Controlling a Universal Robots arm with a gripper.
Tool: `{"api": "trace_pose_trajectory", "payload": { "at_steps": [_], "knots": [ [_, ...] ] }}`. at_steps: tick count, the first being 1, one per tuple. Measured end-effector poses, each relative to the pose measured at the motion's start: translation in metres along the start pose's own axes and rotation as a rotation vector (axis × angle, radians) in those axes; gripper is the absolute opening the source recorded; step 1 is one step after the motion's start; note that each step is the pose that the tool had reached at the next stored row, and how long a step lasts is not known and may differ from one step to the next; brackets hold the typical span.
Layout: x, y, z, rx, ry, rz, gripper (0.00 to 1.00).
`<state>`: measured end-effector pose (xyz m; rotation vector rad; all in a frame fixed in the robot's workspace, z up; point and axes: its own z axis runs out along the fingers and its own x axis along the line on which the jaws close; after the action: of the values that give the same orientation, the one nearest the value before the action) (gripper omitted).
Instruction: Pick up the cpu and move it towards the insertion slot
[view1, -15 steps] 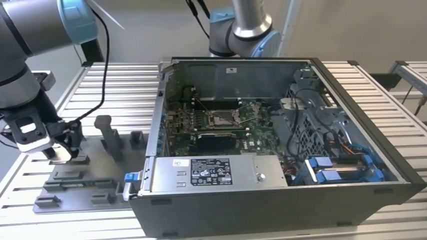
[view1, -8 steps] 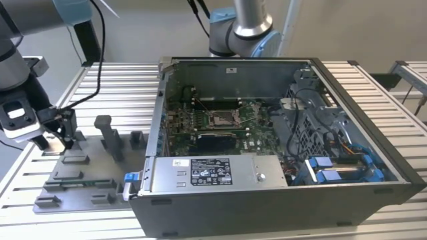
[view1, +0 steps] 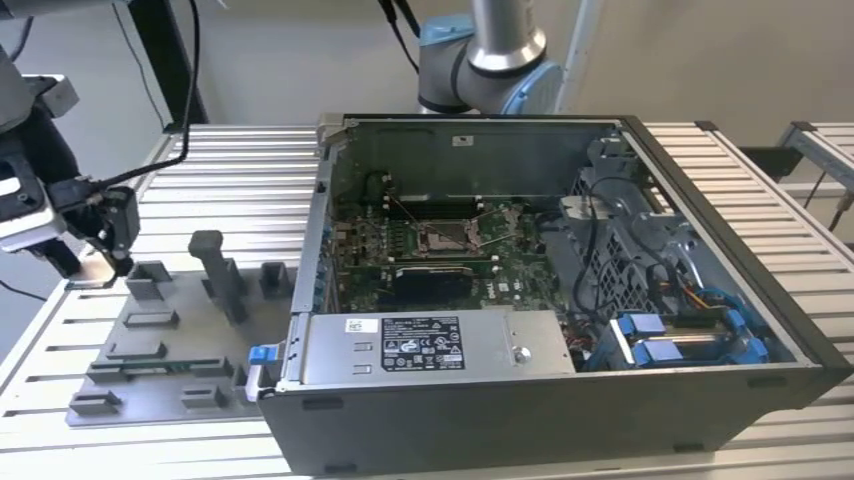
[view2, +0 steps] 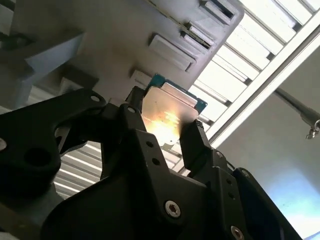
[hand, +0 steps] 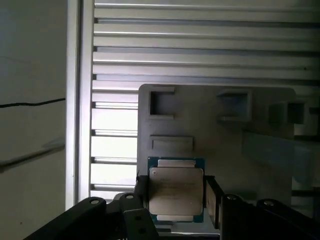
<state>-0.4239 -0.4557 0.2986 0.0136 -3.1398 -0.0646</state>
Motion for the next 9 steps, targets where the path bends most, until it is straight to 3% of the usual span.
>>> {"api": "trace_pose_trajectory", "payload": {
  "at_steps": [9],
  "knots": [
    [0.0000,0.0017,-0.0400,-0.0007,0.0001,0.000,0.00]
  ]
}}
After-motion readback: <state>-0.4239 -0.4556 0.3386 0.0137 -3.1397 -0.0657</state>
